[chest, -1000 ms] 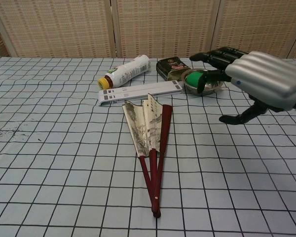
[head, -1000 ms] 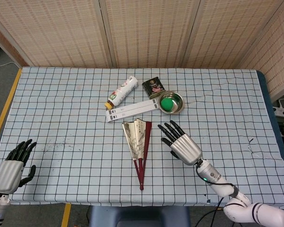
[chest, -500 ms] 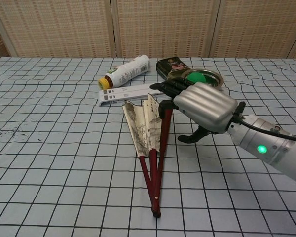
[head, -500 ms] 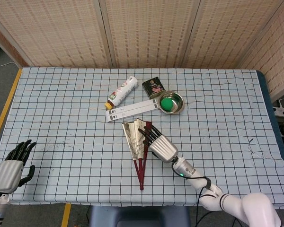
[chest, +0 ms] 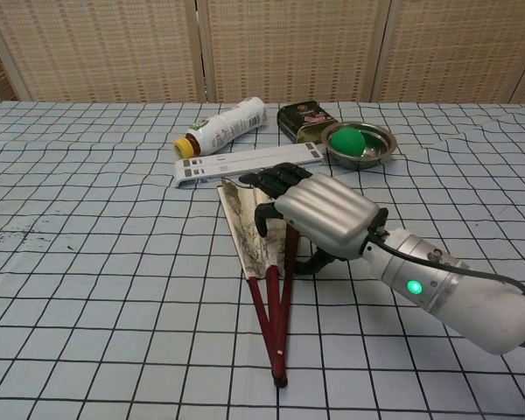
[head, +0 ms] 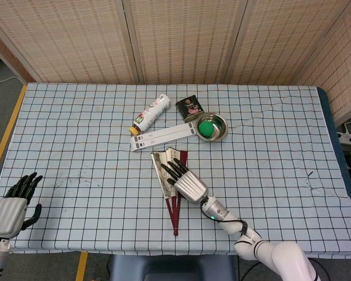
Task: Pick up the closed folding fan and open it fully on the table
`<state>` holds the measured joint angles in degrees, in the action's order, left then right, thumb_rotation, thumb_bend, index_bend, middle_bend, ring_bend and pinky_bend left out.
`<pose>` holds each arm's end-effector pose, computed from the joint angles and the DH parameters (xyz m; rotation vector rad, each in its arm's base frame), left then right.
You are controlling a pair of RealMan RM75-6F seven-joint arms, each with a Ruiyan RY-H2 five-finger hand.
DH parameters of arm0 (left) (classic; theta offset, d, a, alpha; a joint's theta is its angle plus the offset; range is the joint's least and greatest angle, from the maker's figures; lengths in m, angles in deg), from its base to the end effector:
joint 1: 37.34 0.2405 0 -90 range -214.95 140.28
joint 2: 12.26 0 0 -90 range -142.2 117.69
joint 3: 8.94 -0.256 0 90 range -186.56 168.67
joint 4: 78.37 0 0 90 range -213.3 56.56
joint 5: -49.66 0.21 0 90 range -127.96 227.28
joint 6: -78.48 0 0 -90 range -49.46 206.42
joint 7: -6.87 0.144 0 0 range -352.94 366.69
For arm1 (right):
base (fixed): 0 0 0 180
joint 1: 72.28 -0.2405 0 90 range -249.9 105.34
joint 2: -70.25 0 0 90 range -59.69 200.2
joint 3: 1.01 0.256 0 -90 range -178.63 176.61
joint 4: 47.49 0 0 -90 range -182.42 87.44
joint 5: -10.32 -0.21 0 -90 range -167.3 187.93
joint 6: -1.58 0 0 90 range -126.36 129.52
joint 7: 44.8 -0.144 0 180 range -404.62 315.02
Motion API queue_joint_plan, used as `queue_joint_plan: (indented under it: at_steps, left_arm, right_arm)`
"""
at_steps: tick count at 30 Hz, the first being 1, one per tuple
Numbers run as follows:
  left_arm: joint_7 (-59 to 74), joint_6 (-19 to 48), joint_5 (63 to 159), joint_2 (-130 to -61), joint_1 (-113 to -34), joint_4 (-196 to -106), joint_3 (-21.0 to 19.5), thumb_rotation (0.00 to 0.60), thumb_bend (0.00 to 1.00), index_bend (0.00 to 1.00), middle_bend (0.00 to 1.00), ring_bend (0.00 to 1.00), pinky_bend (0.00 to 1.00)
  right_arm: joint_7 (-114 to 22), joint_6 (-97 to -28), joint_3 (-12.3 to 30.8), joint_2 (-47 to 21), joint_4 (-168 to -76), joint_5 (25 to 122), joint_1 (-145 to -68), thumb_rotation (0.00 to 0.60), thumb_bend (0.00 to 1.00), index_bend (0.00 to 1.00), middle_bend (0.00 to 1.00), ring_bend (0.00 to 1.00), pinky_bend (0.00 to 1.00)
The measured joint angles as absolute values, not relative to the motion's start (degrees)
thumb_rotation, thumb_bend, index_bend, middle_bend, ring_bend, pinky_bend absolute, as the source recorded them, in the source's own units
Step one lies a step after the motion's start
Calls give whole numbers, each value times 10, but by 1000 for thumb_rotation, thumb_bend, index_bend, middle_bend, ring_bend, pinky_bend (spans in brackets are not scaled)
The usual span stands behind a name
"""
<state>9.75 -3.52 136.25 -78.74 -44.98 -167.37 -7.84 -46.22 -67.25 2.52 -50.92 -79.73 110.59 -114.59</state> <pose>-0.3143 0.1902 0.1394 -1.4880 -0.8758 -0.8437 -0.1407 -0.3197 -0.1298 2.0767 -0.4249 1.1494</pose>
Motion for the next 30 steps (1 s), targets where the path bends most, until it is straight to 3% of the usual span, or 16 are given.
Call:
queue_joint_plan:
  at_steps: [23, 24, 28, 30]
  left_arm:
    - [108, -31, 1357, -788, -450, -1678, -78, 600, 529, 0, 0, 0, 176]
    - [108, -30, 1356, -788, -451, -1678, -78, 600, 529, 0, 0, 0, 176]
    - [108, -29, 1355, -790, -451, -1676, -78, 600, 531, 0, 0, 0, 176]
    - [109, -29, 1355, -790, -451, -1675, -78, 600, 531, 0, 0, 0, 176]
  right_arm:
    - [-524, -713, -7, -496, -768, 1084, -1127, 600, 173, 406, 0, 0, 0]
    - [-524, -713, -7, -496, -766, 1082, -1126, 600, 173, 395, 0, 0, 0]
    - [-530, -703, -9, -494, -765, 1077, -1126, 600, 175, 142, 0, 0, 0]
    - [-530, -703, -10, -493, -765, 1077, -1127, 600, 175, 137, 0, 0, 0]
